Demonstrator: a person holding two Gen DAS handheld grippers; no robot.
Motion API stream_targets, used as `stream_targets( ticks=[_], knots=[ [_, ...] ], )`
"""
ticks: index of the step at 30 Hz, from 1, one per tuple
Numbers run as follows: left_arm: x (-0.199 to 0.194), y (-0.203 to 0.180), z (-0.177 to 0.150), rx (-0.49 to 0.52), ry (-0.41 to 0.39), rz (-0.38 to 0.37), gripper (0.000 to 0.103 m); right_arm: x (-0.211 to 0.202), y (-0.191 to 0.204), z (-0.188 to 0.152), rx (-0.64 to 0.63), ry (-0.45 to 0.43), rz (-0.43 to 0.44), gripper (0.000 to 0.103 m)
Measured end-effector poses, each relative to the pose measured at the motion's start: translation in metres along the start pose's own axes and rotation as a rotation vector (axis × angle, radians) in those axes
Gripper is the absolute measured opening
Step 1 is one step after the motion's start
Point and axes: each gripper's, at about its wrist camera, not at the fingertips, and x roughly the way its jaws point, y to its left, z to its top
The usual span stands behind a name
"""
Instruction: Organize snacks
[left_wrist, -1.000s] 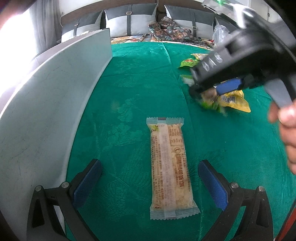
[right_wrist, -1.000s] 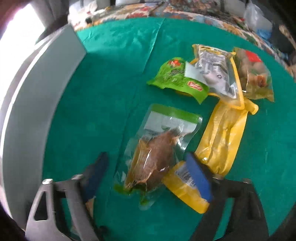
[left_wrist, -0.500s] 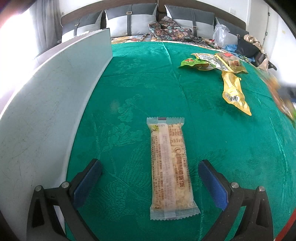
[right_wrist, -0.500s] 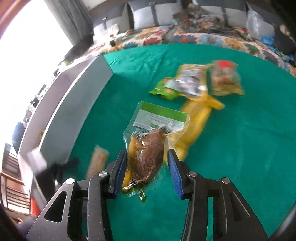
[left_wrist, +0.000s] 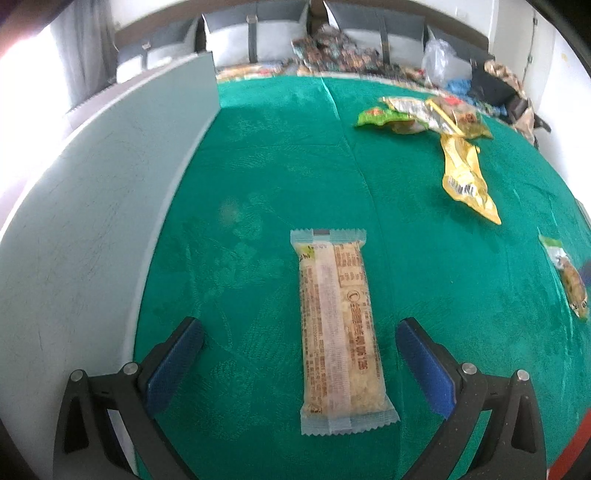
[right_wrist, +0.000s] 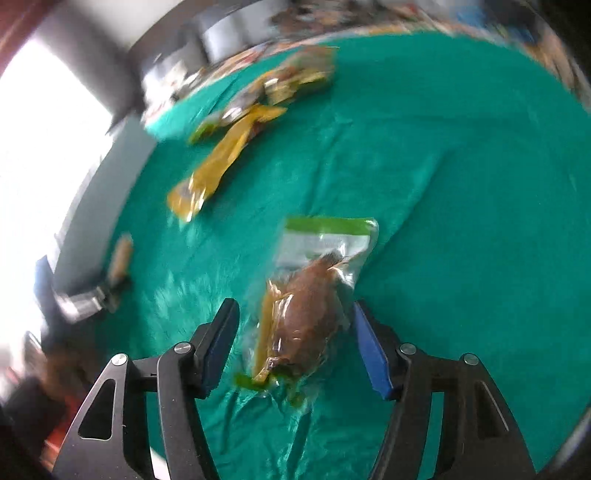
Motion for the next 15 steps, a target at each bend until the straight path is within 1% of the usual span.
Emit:
stream_targets(
  ticks=[1,2,3,4,5,6,7,8,9,10,11,12,13,14,15],
  knots=[
    [0.001,0.0,0.001,-0.001,0.02,0.0,0.103,-0.006,-0.007,0.004,0.043,-0.009,0.009,0.067],
    [0.001,-0.002,0.003,-0.002,0.041,0.001,0.103,-0.012,-0.014,0.008,0.077,-0.016,-0.001,0.067],
    [0.002,-0.003,0.005,-0.003,0.059,0.003,0.103,-0.017,-0.016,0.013,0.083,-0.015,-0.03,0.069],
    [0.003,-0.006,0.006,0.001,0.075,0.004,0.103,-0.02,-0.013,0.017,0.059,0.0,-0.088,0.069],
    [0.004,-0.009,0.007,0.007,0.089,0.003,0.103,-0.019,-0.008,0.019,0.036,0.016,-0.121,0.069],
    [0.005,-0.012,0.008,0.016,0.109,-0.002,0.103,-0.017,-0.002,0.02,0.006,0.049,-0.148,0.069],
    [0.005,-0.014,0.009,0.021,0.118,-0.006,0.1,-0.01,0.008,0.021,-0.016,0.085,-0.151,0.069],
    [0.003,-0.014,0.009,0.022,0.112,-0.006,0.095,-0.004,0.014,0.019,-0.031,0.112,-0.149,0.068],
    [-0.003,-0.011,0.008,0.016,0.076,-0.004,0.069,0.004,0.021,0.019,-0.043,0.135,-0.161,0.067],
    [-0.009,-0.008,0.006,0.005,0.041,-0.002,0.03,0.014,0.026,0.017,-0.056,0.156,-0.182,0.067],
    [-0.013,-0.001,0.005,-0.013,0.032,0.008,0.026,0.026,0.031,0.017,-0.077,0.18,-0.222,0.07],
    [-0.014,0.005,0.003,-0.037,0.038,-0.007,0.026,0.028,0.039,0.016,-0.116,0.139,-0.258,0.066],
    [-0.018,0.013,0.0,-0.075,0.032,-0.039,0.026,0.03,0.043,0.015,-0.136,0.127,-0.284,0.062],
    [-0.021,0.02,-0.003,-0.1,0.027,-0.05,0.026,0.031,0.045,0.015,-0.135,0.113,-0.307,0.059],
    [-0.026,0.026,-0.008,-0.12,0.018,-0.055,0.026,0.03,0.045,0.014,-0.125,0.105,-0.308,0.052]
  ],
)
